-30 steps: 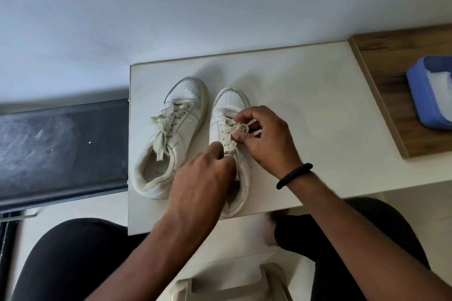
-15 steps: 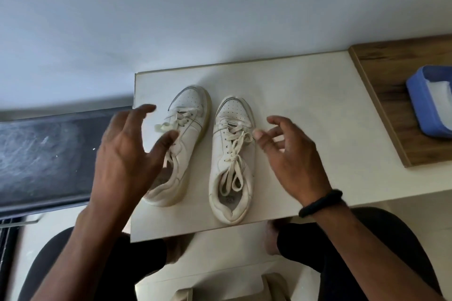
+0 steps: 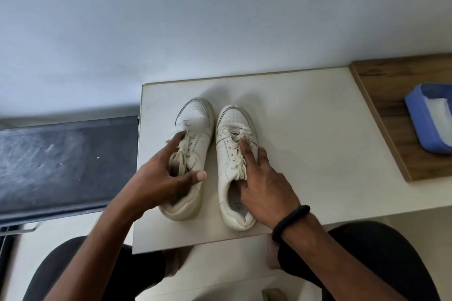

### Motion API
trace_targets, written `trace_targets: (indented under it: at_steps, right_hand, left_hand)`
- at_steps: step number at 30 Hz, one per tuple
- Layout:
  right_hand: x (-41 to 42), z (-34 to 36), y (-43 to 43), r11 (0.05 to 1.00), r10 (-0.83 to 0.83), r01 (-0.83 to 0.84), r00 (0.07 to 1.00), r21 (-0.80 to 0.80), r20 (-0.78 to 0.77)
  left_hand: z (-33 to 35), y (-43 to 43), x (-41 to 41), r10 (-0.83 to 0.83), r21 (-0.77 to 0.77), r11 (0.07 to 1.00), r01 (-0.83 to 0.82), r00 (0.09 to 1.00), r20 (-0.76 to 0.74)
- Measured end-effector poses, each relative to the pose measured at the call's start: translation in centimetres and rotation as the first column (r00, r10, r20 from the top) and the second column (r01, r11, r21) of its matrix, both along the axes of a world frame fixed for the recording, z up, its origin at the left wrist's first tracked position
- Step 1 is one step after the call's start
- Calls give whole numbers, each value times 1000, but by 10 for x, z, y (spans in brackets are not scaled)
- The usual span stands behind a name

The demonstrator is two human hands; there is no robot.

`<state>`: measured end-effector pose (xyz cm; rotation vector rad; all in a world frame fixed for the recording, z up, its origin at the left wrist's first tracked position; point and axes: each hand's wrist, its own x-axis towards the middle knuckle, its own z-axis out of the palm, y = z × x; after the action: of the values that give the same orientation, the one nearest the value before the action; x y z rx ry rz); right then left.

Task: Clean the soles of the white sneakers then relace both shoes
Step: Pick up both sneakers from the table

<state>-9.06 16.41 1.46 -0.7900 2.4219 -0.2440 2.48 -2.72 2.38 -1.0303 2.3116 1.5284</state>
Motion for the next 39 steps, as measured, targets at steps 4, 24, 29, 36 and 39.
trace_targets:
  at_steps: [4, 24, 29, 36, 39]
  right_hand:
    - [-20, -10, -6, 999, -13, 12, 999, -50, -34]
    - [-27, -16, -17, 999, -37, 34, 986, -22, -163]
    - [-26, -10, -20, 999, -41, 38, 988, -21, -147]
    - [-22, 2, -14, 991, -75, 66, 994, -116, -77]
    - [-24, -8, -15, 974, -116, 98, 990, -207, -79]
  left_hand:
    - [-10, 2, 3, -39, 6, 999, 39, 999, -5]
    - [-48, 45, -18, 85, -286, 956, -70, 996, 40]
    - [-36, 50, -16, 130, -261, 958, -116, 991, 34]
    - [-24, 56, -10, 315, -97, 937, -334, 934, -171]
    - [-27, 55, -13, 433, 62, 901, -430, 876, -214]
